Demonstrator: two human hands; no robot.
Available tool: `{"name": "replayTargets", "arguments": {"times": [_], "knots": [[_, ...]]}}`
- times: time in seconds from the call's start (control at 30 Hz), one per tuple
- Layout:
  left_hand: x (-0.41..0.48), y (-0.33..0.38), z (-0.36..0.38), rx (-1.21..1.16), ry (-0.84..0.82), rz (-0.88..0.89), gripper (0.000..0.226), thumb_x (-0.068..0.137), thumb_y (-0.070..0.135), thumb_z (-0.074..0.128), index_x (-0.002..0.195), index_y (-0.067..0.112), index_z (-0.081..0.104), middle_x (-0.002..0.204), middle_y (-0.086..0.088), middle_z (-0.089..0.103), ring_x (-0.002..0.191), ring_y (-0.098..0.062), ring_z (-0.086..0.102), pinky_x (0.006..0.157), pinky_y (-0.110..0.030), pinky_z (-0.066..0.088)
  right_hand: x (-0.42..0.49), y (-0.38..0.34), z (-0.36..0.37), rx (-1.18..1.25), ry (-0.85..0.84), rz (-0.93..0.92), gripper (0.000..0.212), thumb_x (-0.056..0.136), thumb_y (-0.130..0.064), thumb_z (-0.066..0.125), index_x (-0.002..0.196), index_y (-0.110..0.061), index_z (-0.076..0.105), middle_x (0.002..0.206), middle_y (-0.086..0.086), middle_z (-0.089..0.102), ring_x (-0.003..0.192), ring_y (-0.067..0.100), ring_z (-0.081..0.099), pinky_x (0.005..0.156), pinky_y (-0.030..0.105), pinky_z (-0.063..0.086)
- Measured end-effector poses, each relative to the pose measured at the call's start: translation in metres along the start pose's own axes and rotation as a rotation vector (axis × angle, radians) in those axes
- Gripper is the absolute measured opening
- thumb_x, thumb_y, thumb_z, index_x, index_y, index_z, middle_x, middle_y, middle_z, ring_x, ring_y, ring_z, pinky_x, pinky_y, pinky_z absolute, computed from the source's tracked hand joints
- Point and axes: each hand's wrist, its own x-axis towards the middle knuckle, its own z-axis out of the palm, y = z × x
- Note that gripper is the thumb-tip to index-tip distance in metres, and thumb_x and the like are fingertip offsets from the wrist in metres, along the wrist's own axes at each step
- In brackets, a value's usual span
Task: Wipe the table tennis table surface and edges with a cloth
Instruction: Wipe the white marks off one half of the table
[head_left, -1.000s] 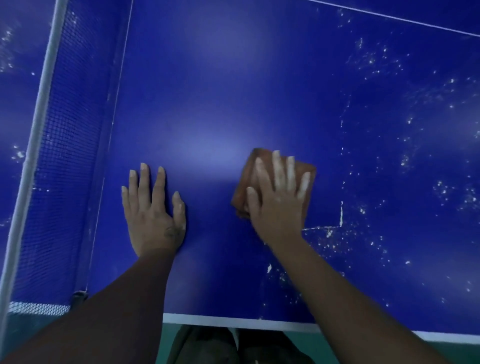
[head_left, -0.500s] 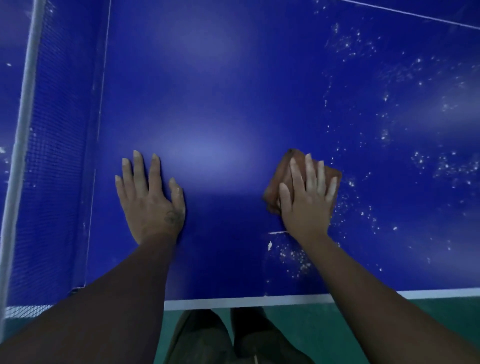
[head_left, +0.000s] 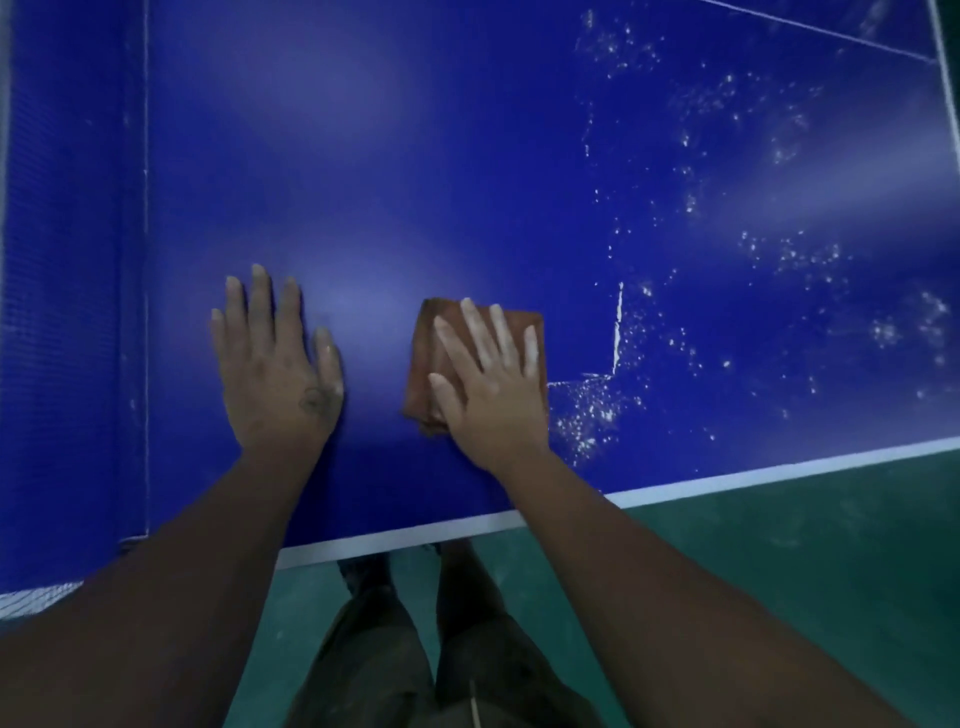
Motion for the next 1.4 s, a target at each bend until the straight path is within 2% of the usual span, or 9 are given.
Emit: {"name": "replayTargets", "arguments": {"times": [0.1, 0.33, 0.5, 0.67, 0.83, 0.97, 1.17, 1.3, 1.4], "knots": [[-0.041, -0.013, -0.007, 0.056, -0.055, 0.169, 0.063, 0.116, 0.042, 0.034, 0.171, 0.011, 0.034, 0.18, -0.018, 0.023, 0.168, -0.04, 0.014, 0.137, -0.058, 0.01, -0.014, 0.039, -0.01, -0.025, -0.028, 0.163, 0.061, 0.112, -0.053, 0.035, 0.168, -0.031, 0.034, 0.18, -0.001, 0.017, 0.167, 0.027, 0.009, 0.129, 0.067, 0.01], [-0.059, -0.019, -0.013, 0.071, -0.086, 0.149, 0.061, 0.116, 0.043, 0.034, 0.172, 0.018, 0.034, 0.182, -0.012, 0.02, 0.17, -0.035, 0.01, 0.137, -0.058, 0.01, 0.001, 0.007, -0.007, 0.03, -0.047, 0.496, 0.067, 0.11, -0.057, 0.022, 0.171, -0.032, 0.022, 0.181, 0.001, 0.007, 0.167, 0.03, 0.001, 0.13, 0.068, 0.002], [-0.061, -0.021, -0.012, 0.053, -0.071, 0.157, 0.058, 0.117, 0.039, 0.033, 0.171, 0.017, 0.035, 0.182, -0.012, 0.02, 0.17, -0.035, 0.011, 0.136, -0.059, 0.011, -0.013, -0.055, 0.009, 0.017, 0.001, 0.267, 0.061, 0.114, -0.054, 0.03, 0.17, -0.031, 0.028, 0.181, 0.003, 0.013, 0.167, 0.031, 0.006, 0.131, 0.067, 0.005], [-0.06, -0.02, -0.011, 0.069, -0.093, 0.132, 0.06, 0.116, 0.042, 0.031, 0.172, 0.019, 0.034, 0.182, -0.012, 0.019, 0.17, -0.035, 0.009, 0.137, -0.057, 0.008, -0.06, 0.004, 0.003, 0.0, -0.074, -0.035, 0.061, 0.113, -0.055, 0.037, 0.169, -0.034, 0.03, 0.181, -0.003, 0.009, 0.168, 0.029, 0.005, 0.128, 0.069, 0.013], [-0.059, -0.015, -0.014, 0.075, -0.102, 0.123, 0.06, 0.116, 0.04, 0.032, 0.172, 0.019, 0.033, 0.182, -0.011, 0.017, 0.17, -0.034, 0.008, 0.137, -0.057, 0.008, -0.071, 0.076, -0.016, -0.083, -0.114, 0.172, 0.064, 0.113, -0.056, 0.024, 0.17, -0.027, 0.028, 0.181, 0.001, 0.009, 0.168, 0.029, 0.003, 0.128, 0.07, 0.01], [-0.06, -0.015, -0.017, 0.081, -0.087, 0.125, 0.059, 0.115, 0.037, 0.035, 0.171, 0.018, 0.036, 0.182, -0.012, 0.02, 0.17, -0.035, 0.012, 0.137, -0.055, 0.009, -0.056, 0.033, -0.009, -0.046, -0.103, 0.297, 0.065, 0.112, -0.058, 0.023, 0.172, -0.031, 0.02, 0.181, 0.001, 0.007, 0.168, 0.03, -0.002, 0.129, 0.07, 0.004], [-0.06, -0.017, -0.014, 0.089, -0.092, 0.126, 0.06, 0.115, 0.04, 0.033, 0.172, 0.02, 0.034, 0.182, -0.011, 0.019, 0.17, -0.034, 0.01, 0.138, -0.054, 0.006, -0.078, -0.039, 0.015, 0.039, -0.027, 0.042, 0.062, 0.113, -0.056, 0.037, 0.169, -0.031, 0.032, 0.181, 0.001, 0.01, 0.168, 0.031, 0.005, 0.13, 0.069, 0.006], [-0.06, -0.018, -0.012, 0.062, -0.049, 0.142, 0.058, 0.115, 0.038, 0.036, 0.17, 0.019, 0.037, 0.181, -0.011, 0.022, 0.169, -0.035, 0.013, 0.138, -0.054, 0.006, -0.107, 0.018, 0.007, -0.002, -0.062, -0.047, 0.062, 0.111, -0.056, 0.04, 0.168, -0.035, 0.032, 0.181, -0.004, 0.012, 0.167, 0.03, 0.008, 0.129, 0.069, 0.011], [-0.061, -0.017, -0.014, 0.058, -0.043, 0.146, 0.058, 0.116, 0.038, 0.036, 0.17, 0.019, 0.037, 0.181, -0.011, 0.022, 0.169, -0.035, 0.013, 0.138, -0.054, 0.008, -0.122, 0.073, -0.009, -0.063, -0.09, 0.117, 0.063, 0.111, -0.056, 0.031, 0.169, -0.031, 0.03, 0.181, -0.003, 0.01, 0.168, 0.028, 0.005, 0.128, 0.071, 0.011]]}}
